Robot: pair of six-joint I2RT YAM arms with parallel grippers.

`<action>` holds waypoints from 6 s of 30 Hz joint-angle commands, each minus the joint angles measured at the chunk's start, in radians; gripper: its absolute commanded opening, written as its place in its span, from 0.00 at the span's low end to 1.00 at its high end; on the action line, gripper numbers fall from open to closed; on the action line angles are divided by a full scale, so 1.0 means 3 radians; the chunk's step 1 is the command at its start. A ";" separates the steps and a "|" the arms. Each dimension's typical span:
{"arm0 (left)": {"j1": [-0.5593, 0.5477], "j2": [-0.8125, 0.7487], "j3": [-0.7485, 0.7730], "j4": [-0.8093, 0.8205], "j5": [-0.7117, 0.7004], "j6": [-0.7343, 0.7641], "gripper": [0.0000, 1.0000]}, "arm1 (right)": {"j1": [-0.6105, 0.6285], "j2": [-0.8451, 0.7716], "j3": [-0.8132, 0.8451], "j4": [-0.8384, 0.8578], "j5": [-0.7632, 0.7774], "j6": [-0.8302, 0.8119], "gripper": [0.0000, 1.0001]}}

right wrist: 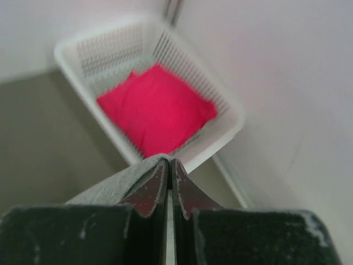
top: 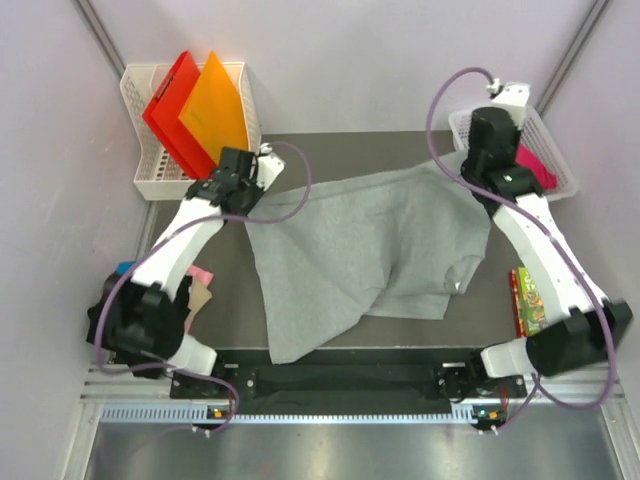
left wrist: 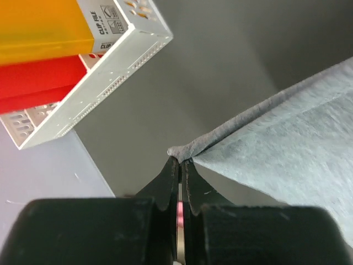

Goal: Fold and stack the t-shirts

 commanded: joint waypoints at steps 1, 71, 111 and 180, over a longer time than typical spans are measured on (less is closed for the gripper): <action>0.0192 0.0873 0.0792 0.0765 -0.0559 0.0105 0.00 | -0.0241 0.0731 0.0441 -0.0351 -0.0863 0.0587 0.00; -0.1147 0.0527 0.0405 0.0627 0.0345 -0.0176 0.64 | -0.0098 0.1898 0.0431 -0.1001 -0.1463 0.1027 0.31; -0.0222 0.2455 0.1216 0.0766 -0.0135 -0.0089 0.32 | -0.0487 0.2318 -0.0279 -0.0796 -0.1483 0.1160 0.17; -0.2221 0.3012 0.2061 0.1052 0.0903 -0.0912 0.38 | -0.0456 0.2226 -0.0259 -0.0924 -0.1785 0.1369 0.11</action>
